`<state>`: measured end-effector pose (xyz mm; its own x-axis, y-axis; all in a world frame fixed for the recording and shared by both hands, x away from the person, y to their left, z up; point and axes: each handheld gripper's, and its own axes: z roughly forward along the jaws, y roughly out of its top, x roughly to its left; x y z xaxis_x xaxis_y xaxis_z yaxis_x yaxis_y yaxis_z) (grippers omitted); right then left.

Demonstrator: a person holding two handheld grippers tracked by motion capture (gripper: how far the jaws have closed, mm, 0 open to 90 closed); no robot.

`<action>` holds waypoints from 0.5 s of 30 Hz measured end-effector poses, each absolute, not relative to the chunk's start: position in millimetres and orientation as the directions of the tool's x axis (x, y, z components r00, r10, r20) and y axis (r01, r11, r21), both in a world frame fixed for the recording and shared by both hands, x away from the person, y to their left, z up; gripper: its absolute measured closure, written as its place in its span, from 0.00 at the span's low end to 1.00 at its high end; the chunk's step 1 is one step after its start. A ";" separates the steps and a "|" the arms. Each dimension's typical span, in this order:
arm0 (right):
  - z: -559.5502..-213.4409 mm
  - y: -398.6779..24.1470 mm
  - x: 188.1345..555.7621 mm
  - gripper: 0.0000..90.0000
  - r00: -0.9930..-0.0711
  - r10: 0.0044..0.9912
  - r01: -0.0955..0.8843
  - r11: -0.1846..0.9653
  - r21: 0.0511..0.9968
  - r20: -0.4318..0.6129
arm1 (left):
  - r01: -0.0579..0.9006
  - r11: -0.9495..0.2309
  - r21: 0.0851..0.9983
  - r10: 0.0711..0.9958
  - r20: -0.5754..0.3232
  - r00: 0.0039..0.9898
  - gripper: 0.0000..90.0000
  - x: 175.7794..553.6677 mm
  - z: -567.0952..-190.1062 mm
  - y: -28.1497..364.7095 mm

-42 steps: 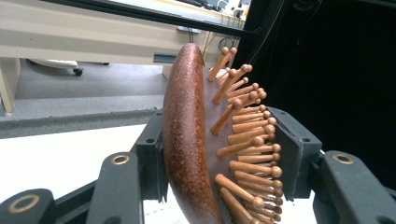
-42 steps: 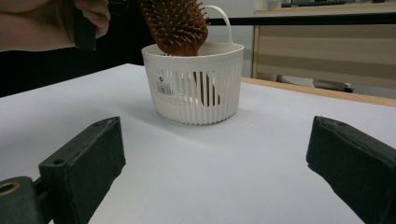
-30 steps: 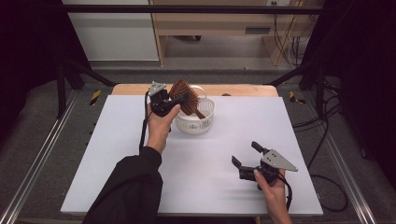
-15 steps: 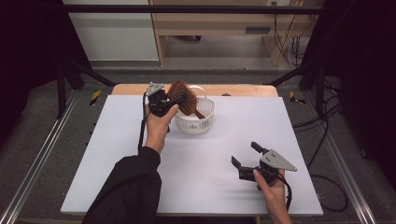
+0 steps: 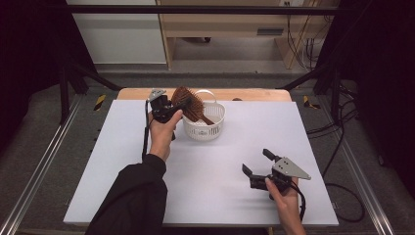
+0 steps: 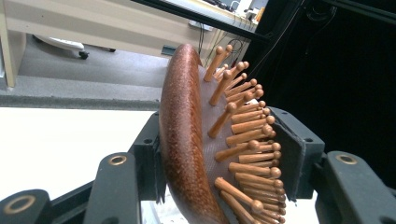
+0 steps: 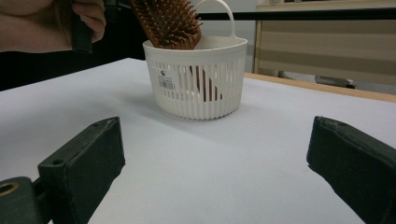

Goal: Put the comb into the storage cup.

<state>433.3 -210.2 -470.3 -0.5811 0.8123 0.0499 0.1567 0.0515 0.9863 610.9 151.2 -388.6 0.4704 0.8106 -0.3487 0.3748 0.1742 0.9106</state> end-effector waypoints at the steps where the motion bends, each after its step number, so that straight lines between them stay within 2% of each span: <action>1: -470.4 -210.1 433.4 0.05 -0.581 0.812 0.157 0.051 0.986 0.050 | 0.376 0.174 0.910 0.811 -0.349 0.470 0.49 611.0 -388.6 151.6; 15: -470.6 -209.6 432.9 0.05 -0.582 0.812 0.159 0.053 0.986 0.050 | 0.381 0.173 0.908 0.811 -0.351 0.468 0.49 611.9 -388.9 153.7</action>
<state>432.9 -209.6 -470.6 -0.5818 0.8118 0.0500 0.1586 0.0529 0.9859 611.9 153.7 -388.9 0.4680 0.8110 -0.3510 0.3815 0.1729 0.9081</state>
